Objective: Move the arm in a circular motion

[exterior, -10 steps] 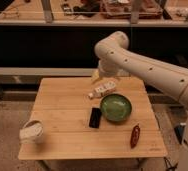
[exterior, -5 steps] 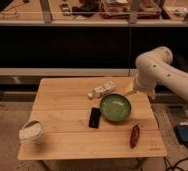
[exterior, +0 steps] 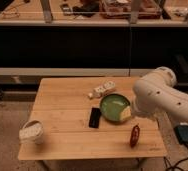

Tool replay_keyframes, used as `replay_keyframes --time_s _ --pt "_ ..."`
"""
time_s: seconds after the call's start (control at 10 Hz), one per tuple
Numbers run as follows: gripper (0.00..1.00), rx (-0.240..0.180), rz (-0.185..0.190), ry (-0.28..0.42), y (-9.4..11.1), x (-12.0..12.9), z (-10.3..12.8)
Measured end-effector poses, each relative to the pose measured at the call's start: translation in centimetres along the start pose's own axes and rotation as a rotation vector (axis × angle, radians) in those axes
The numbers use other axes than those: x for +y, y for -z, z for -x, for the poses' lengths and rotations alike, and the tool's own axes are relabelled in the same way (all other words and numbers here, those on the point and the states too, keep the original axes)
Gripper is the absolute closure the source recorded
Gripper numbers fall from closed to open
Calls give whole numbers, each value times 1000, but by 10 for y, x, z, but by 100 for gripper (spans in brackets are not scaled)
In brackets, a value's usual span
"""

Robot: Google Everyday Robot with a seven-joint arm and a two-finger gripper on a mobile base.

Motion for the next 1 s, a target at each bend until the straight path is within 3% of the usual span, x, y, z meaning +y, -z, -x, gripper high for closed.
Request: replay_keyframes --time_s 0.1,0.5,0.6,0.7,0.8,1.0 --pt "20 6 -10 48 8 -23 17" --pt "20 13 -151 333 34 -185 56" --pt "20 16 -184 382 39 -218 57" --pt "20 21 -201 408 42 -235 53" --pt "20 37 -220 446 47 -261 42" --pt "20 66 -230 469 50 -286 13"
